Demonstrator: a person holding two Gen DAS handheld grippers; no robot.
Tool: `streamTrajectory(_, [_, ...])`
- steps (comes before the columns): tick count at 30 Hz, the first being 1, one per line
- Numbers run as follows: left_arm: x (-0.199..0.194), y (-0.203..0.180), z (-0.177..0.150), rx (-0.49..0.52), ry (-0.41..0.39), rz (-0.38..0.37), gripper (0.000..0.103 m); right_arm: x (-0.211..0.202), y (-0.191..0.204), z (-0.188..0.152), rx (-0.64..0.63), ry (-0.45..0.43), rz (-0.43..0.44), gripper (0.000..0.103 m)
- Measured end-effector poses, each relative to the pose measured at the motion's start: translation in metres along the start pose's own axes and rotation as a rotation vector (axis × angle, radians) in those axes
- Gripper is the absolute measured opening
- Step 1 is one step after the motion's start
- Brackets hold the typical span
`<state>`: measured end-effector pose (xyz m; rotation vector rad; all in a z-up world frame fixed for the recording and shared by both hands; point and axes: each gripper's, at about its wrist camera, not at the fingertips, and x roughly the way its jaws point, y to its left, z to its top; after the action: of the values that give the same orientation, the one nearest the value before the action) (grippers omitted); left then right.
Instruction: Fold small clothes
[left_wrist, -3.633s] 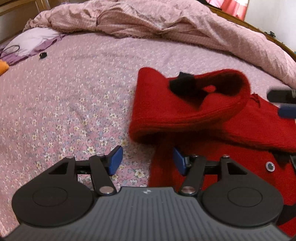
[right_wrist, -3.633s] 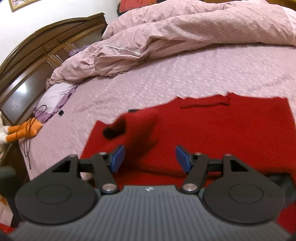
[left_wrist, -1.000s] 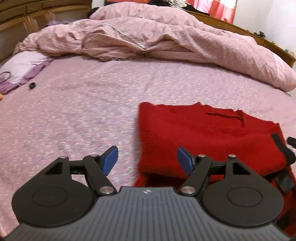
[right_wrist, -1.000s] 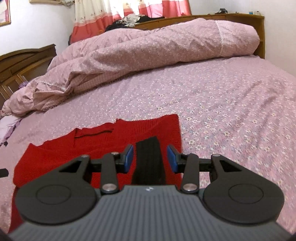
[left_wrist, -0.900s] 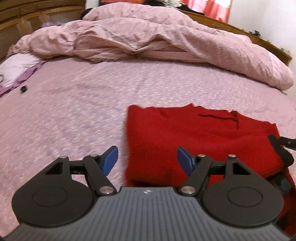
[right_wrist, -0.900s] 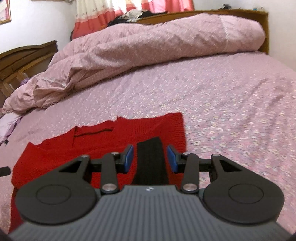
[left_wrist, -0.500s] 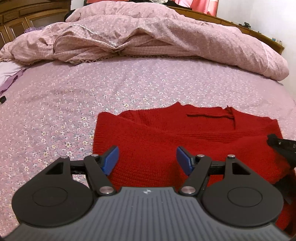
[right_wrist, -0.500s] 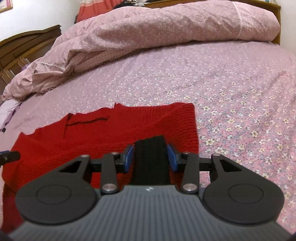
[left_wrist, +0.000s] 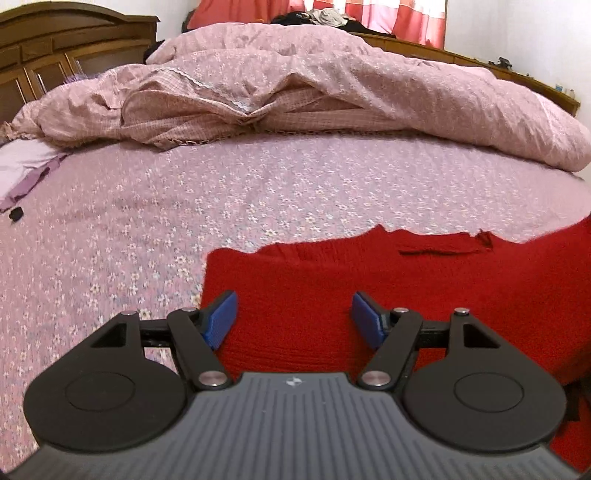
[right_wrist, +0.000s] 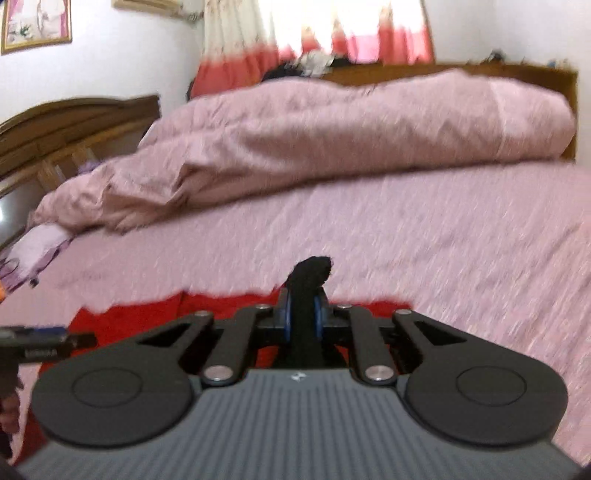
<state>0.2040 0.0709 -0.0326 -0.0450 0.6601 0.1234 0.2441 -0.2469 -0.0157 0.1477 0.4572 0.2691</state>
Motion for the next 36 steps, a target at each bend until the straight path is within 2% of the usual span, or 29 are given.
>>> streamTrajectory(2, [0.01, -0.002, -0.002, 0.023, 0.003, 0.027, 0.074, 0.01, -0.003, 0.0, -0.017, 0.015, -0.037, 0.015])
streamTrajectory(4, [0.021, -0.004, -0.006, 0.051, 0.004, 0.055, 0.074, 0.027, -0.01, -0.007, 0.016, 0.085, -0.043, 0.015])
streamTrajectory(7, [0.029, -0.004, -0.01, 0.071, -0.015, 0.057, 0.075, 0.054, -0.018, -0.028, 0.028, 0.192, -0.082, 0.016])
streamTrajectory(9, [0.032, -0.003, -0.009, 0.075, -0.014, 0.058, 0.076, 0.058, -0.022, -0.038, 0.054, 0.174, -0.076, 0.016])
streamTrajectory(12, [0.033, -0.001, -0.006, 0.062, 0.0, 0.054, 0.076, 0.056, -0.022, -0.036, 0.073, 0.17, -0.076, 0.018])
streamTrajectory(19, [-0.004, 0.0, -0.003, 0.059, 0.01, 0.016, 0.076, 0.033, -0.028, -0.026, 0.144, 0.198, -0.045, 0.035])
streamTrajectory(21, [-0.01, -0.001, -0.007, 0.082, 0.018, 0.015, 0.076, 0.027, -0.029, -0.03, 0.15, 0.205, -0.045, 0.035])
streamTrajectory(23, [-0.005, -0.002, -0.012, 0.111, 0.038, 0.047, 0.077, 0.024, -0.028, -0.035, 0.137, 0.216, -0.056, 0.035])
streamTrajectory(25, [0.005, 0.0, -0.017, 0.116, 0.057, 0.072, 0.083, 0.028, -0.025, -0.042, 0.096, 0.217, -0.088, 0.034])
streamTrajectory(29, [0.014, 0.021, -0.017, -0.039, 0.099, 0.026, 0.087, 0.034, -0.02, -0.051, 0.037, 0.178, -0.119, 0.035])
streamTrajectory(31, [0.009, 0.025, -0.015, -0.059, 0.104, 0.018, 0.087, 0.032, -0.021, -0.049, 0.059, 0.178, -0.12, 0.036])
streamTrajectory(36, [-0.019, 0.025, -0.012, 0.004, 0.07, 0.05, 0.086, 0.01, -0.026, -0.04, 0.142, 0.163, -0.107, 0.038])
